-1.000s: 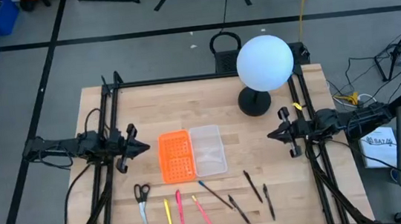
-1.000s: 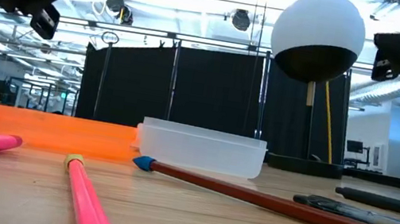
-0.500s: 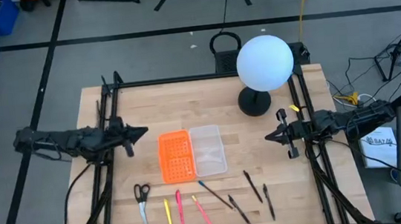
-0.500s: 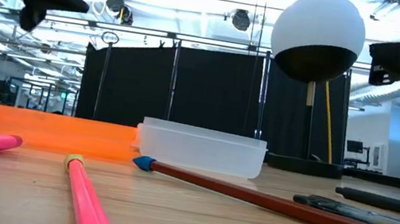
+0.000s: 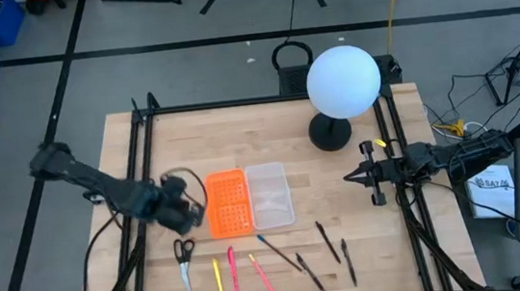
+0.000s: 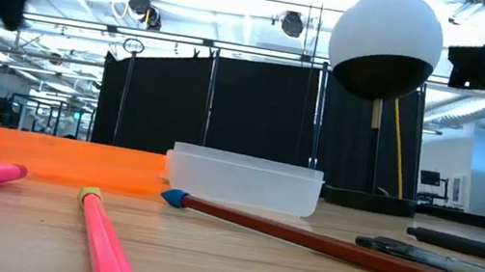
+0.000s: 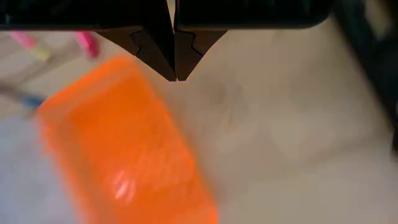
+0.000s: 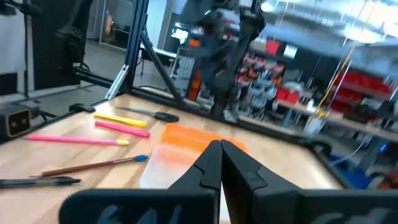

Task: Pick & place school supplies into a supply box
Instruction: Put the black scissors into the supply box

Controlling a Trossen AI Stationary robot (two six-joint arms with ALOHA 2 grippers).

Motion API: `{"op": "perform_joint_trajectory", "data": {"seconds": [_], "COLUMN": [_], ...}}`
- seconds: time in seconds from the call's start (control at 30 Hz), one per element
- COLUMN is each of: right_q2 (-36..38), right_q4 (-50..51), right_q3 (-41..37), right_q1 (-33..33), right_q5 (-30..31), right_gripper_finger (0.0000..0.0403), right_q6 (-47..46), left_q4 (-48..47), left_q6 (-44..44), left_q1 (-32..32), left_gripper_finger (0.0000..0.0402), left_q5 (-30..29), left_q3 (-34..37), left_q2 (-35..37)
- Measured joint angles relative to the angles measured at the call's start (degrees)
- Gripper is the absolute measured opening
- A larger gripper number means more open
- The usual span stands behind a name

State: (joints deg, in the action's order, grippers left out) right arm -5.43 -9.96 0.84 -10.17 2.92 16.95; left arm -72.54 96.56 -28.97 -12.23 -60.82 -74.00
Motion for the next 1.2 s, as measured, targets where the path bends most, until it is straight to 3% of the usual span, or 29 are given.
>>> {"op": "perform_joint_trajectory", "data": {"seconds": [0.13,0.33,0.43,0.57,0.77,0.93,1.07,1.2], "right_q2": [0.0,0.0,0.0,0.0,0.0,0.0,0.0,0.0], "right_q4": [-5.5,-9.4,-9.3,-10.0,-9.4,-9.5,-9.5,-9.5], "right_q3": [0.0,0.0,0.0,0.0,0.0,0.0,0.0,0.0], "right_q1": [0.0,0.0,0.0,0.1,0.1,0.1,0.1,0.1], "right_q5": [0.0,0.6,5.3,13.1,12.1,12.0,12.0,12.0], "right_gripper_finger": [0.0,0.0,0.0,0.0,0.0,0.0,0.0,0.0], "right_q6": [-0.6,-9.9,-11.2,-10.4,-12.2,-12.8,-12.4,-11.8], "left_q4": [-2.2,3.4,4.1,1.4,1.3,0.0,0.0,2.3], "left_q6": [5.2,14.2,20.1,30.2,34.7,37.4,40.1,39.8], "left_q1": [-4.3,-12.2,-15.0,-17.8,-18.4,-17.3,-16.1,-14.5], "left_gripper_finger": [0.0003,0.0007,0.0004,0.0009,0.0065,0.0145,0.0204,0.0229], "left_q5": [7.3,10.0,10.7,7.4,8.6,7.4,11.5,12.1], "left_q3": [-3.4,-2.3,-2.1,-2.1,-2.1,-2.0,-2.0,-2.0], "left_q2": [-8.3,-13.8,-14.4,-14.4,-14.4,-15.7,-18.5,-20.5]}}
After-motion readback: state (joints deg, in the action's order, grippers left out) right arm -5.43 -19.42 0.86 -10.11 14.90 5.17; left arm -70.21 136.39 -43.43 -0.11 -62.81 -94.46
